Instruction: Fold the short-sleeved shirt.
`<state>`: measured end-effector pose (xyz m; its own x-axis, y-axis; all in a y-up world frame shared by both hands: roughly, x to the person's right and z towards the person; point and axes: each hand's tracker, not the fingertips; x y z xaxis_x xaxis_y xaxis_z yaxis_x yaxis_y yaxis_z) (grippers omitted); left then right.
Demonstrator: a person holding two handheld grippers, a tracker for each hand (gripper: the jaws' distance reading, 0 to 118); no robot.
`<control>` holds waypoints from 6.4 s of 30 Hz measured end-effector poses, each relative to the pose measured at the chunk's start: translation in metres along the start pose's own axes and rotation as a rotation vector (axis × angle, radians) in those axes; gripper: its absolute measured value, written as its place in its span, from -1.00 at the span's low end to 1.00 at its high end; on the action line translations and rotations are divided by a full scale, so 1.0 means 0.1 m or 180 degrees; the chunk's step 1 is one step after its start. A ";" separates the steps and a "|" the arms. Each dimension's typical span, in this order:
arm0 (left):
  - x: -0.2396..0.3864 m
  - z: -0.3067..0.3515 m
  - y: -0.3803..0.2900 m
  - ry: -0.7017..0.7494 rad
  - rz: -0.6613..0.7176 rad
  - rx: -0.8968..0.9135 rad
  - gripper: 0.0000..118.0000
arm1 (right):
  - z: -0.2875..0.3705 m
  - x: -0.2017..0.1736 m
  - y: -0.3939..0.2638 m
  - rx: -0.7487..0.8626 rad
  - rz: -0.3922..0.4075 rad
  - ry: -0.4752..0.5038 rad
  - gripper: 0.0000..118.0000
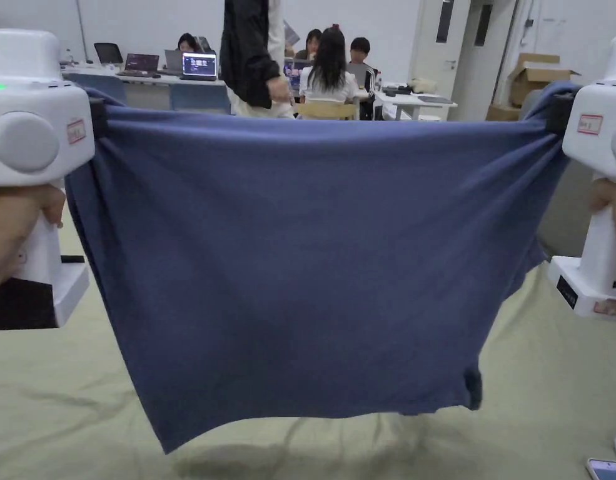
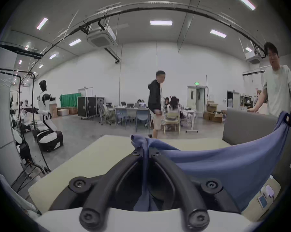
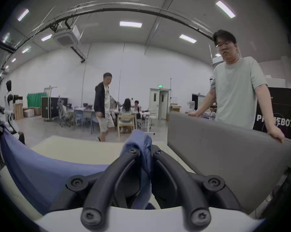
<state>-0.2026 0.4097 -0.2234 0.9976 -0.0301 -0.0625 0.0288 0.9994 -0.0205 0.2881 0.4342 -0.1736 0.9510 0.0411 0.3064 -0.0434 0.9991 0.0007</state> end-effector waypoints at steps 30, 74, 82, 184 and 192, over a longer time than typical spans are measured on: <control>0.52 -2.28 -0.30 -0.0012 -0.0040 -0.0169 -0.95 | -2.26 -0.50 -0.19 0.0014 0.0081 -0.0034 -0.77; 0.07 0.01 -2.52 0.0009 0.0059 -0.1333 -0.95 | -0.01 -0.14 -2.77 -0.1271 -0.0266 0.0188 -0.77; 0.03 0.60 -3.12 0.0097 -0.0082 -0.1738 -0.95 | 0.68 0.03 -3.59 -0.1906 -0.0139 0.0136 -0.77; 1.46 -3.55 -4.00 -0.0586 -0.0963 -0.2601 -0.91 | -2.89 -0.71 -3.78 -0.2779 0.0240 0.0067 1.00; 1.44 -3.58 -4.05 -0.0601 -0.0930 -0.2560 -0.91 | -3.59 -0.40 -4.27 -0.3139 0.0388 -0.0255 1.00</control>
<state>-0.0933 -0.0056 -0.5813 0.9530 -0.2081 0.2201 0.3028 0.6339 -0.7117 0.3786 0.0110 -0.5280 0.9320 0.1793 0.3150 0.1689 0.5542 -0.8151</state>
